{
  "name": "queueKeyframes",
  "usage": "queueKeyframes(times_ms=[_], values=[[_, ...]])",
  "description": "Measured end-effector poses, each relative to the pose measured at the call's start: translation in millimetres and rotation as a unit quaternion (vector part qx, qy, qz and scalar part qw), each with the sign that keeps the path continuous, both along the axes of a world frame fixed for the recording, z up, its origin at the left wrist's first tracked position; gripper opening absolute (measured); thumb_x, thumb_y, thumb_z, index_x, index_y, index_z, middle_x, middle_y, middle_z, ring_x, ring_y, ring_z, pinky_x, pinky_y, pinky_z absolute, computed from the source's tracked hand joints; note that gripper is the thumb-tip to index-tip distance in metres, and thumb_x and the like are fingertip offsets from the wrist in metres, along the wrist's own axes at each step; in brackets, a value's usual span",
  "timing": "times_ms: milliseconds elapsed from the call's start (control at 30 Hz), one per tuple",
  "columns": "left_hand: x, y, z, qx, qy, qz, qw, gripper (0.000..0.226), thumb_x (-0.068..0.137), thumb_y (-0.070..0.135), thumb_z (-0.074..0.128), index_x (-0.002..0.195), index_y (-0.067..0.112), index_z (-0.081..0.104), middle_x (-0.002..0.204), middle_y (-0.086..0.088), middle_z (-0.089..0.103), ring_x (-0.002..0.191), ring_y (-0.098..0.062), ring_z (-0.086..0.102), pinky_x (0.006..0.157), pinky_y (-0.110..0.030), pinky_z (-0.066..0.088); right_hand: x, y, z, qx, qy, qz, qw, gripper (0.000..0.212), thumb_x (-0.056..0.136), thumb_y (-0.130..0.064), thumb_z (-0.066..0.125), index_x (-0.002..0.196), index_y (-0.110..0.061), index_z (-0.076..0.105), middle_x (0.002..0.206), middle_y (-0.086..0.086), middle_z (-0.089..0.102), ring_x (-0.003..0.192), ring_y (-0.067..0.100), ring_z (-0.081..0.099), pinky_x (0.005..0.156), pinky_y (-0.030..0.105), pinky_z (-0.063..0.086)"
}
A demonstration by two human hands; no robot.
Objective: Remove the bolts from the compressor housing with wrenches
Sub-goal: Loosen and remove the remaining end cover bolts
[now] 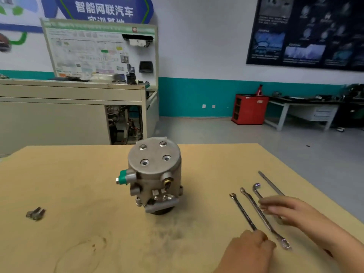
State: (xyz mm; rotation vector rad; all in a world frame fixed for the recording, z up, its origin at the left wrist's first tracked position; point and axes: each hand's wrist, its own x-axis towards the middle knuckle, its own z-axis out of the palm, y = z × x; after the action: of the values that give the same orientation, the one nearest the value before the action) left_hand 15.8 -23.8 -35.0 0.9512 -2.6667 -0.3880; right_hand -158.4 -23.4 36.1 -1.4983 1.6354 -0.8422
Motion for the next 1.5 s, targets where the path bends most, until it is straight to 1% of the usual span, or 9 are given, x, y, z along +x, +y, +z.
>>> queueKeyframes(times_ms=[200,400,533,667,867,933,1067,1300,1500], values=[[-75.3,3.8,5.1,-0.055,-0.097,0.006,0.994,0.061,0.092,0.04,0.053,0.135,0.0,0.038,0.136,-0.02,0.034,0.125,-0.032,0.03,0.094,-0.048,0.031,-16.3,-52.4,-34.8,-0.021,0.201,-0.057,0.978,0.018,0.087,-0.017,0.063,0.103,-0.011,0.068,0.103,0.001,0.068,0.1,0.015,0.062,0.087,0.024,0.045],[-78.6,-4.8,-6.8,-0.058,-0.122,-0.002,0.991,0.067,0.094,0.049,0.047,0.142,0.002,0.036,0.133,-0.021,0.043,0.119,-0.032,0.036,0.097,-0.046,0.027,5.6,-89.1,-55.4,0.046,0.433,-0.029,0.9,0.019,0.089,-0.026,0.055,0.079,-0.01,0.057,0.082,0.005,0.062,0.08,0.021,0.06,0.056,0.026,0.042],[-66.5,-10.6,-3.4,-0.04,-0.076,-0.04,0.996,0.064,0.096,0.037,0.051,0.145,-0.001,0.032,0.144,-0.023,0.034,0.131,-0.033,0.026,0.108,-0.045,0.019,6.9,-98.7,-52.5,0.044,0.394,-0.064,0.916,0.031,0.091,-0.02,0.049,0.062,-0.014,0.04,0.061,0.0,0.044,0.059,0.016,0.046,0.044,0.024,0.026],[-26.0,-9.5,31.1,-0.053,0.096,-0.063,0.992,0.044,0.089,0.021,0.061,0.131,0.01,0.055,0.137,-0.007,0.053,0.13,-0.021,0.037,0.111,-0.04,0.023,25.3,-98.3,-13.7,-0.046,0.26,-0.036,0.964,0.033,0.099,-0.027,0.042,0.071,-0.015,0.056,0.068,-0.002,0.056,0.065,0.016,0.053,0.056,0.027,0.036],[81.4,-21.3,112.0,-0.3,0.381,0.085,0.87,0.022,0.079,0.023,0.058,0.09,0.011,0.073,0.095,0.003,0.07,0.09,-0.016,0.061,0.082,-0.028,0.046,106.8,-76.8,69.5,-0.137,0.07,0.077,0.985,0.041,0.101,-0.03,0.036,0.065,-0.017,0.054,0.049,-0.004,0.056,0.042,0.007,0.049,0.044,0.02,0.036],[119.6,-31.8,136.7,-0.303,0.347,0.225,0.859,0.033,0.081,0.03,0.059,0.108,0.013,0.068,0.11,-0.001,0.065,0.104,-0.016,0.053,0.09,-0.022,0.035,132.9,-67.6,87.9,-0.1,0.002,0.12,0.988,0.037,0.101,-0.034,0.033,0.076,-0.015,0.051,0.044,-0.002,0.057,0.035,0.008,0.046,0.039,0.019,0.035],[153.8,-59.0,149.4,-0.117,0.044,0.458,0.88,0.089,0.082,0.066,0.048,0.149,0.013,0.024,0.151,-0.015,0.026,0.139,-0.029,0.023,0.112,-0.038,0.022,171.5,-60.6,107.5,-0.109,-0.002,0.139,0.984,0.035,0.101,-0.035,0.031,0.081,-0.016,0.052,0.042,-0.002,0.055,0.033,0.008,0.045,0.037,0.019,0.035],[176.1,-81.5,144.4,-0.074,-0.024,0.355,0.931,0.095,0.068,0.078,0.052,0.14,0.02,0.032,0.13,-0.007,0.038,0.123,-0.026,0.037,0.098,-0.037,0.039,179.7,-54.7,101.2,-0.071,0.003,0.132,0.989,0.037,0.1,-0.035,0.034,0.08,-0.013,0.055,0.038,-0.003,0.05,0.031,0.007,0.043,0.037,0.017,0.035],[180.6,-94.7,164.4,-0.015,-0.11,0.294,0.949,0.113,0.059,0.09,0.042,0.152,0.034,0.009,0.16,-0.009,0.004,0.147,-0.03,-0.004,0.115,-0.057,0.004,171.5,-45.6,99.9,-0.05,0.029,0.134,0.989,0.038,0.1,-0.033,0.036,0.084,-0.01,0.06,0.039,-0.002,0.05,0.031,0.007,0.041,0.037,0.016,0.036]])
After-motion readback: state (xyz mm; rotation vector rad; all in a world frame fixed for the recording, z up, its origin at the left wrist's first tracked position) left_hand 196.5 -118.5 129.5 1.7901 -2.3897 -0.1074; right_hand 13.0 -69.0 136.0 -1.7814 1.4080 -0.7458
